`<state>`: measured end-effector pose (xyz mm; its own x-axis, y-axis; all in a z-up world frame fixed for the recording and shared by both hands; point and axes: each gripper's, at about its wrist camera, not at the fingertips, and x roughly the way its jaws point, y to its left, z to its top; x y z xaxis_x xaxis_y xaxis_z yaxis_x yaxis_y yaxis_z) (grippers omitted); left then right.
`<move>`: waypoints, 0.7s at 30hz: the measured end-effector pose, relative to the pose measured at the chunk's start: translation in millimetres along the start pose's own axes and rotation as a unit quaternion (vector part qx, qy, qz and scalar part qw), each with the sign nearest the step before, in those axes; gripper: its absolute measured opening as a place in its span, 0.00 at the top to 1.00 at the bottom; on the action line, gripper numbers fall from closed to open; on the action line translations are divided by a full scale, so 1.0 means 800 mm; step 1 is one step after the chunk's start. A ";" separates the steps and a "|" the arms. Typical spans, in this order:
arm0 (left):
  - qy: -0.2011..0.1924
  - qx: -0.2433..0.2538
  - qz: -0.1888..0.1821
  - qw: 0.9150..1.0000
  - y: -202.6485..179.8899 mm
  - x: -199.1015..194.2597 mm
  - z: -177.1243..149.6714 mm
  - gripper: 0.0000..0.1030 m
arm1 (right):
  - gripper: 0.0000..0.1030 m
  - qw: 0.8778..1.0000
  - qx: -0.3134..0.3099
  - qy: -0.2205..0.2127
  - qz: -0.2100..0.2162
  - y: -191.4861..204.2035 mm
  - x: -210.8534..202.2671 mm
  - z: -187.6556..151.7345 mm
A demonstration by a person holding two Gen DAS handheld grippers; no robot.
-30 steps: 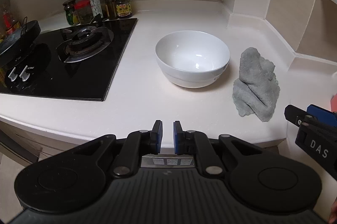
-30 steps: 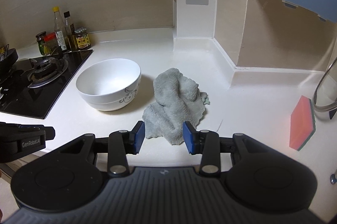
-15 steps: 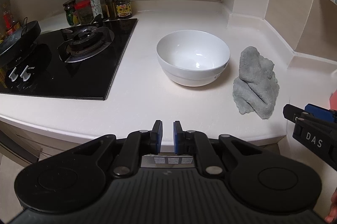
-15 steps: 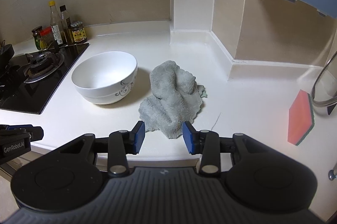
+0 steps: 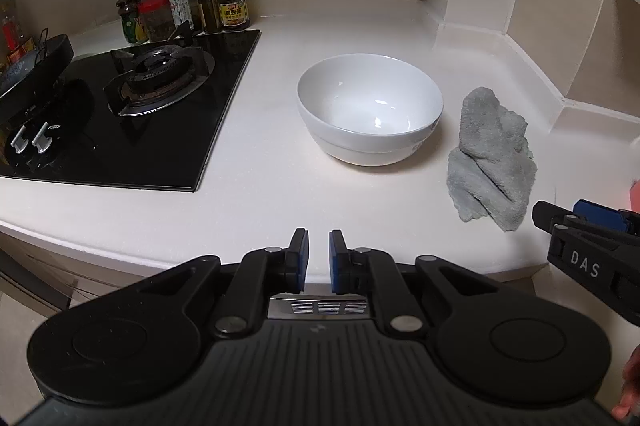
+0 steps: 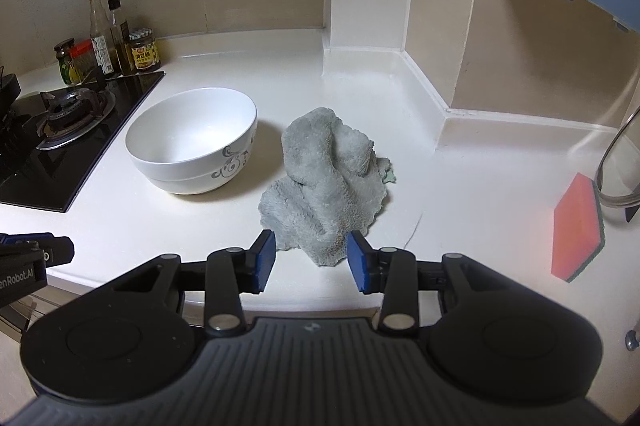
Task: Clean bowl
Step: 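Move both tools toward the white bowl and grey towel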
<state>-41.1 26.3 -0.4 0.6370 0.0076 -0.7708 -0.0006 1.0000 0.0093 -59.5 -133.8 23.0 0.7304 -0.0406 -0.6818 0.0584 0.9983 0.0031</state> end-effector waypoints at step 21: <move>0.012 0.005 -0.004 1.000 -0.002 0.040 0.028 0.89 | 0.66 1.000 0.002 0.015 0.002 0.003 0.041 0.017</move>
<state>-3.3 24.5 -11.2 0.6187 -0.0007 -0.7856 0.0127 0.9999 0.0090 -26.5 -133.4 10.5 0.7096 -0.0358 -0.7037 0.0589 0.9982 0.0085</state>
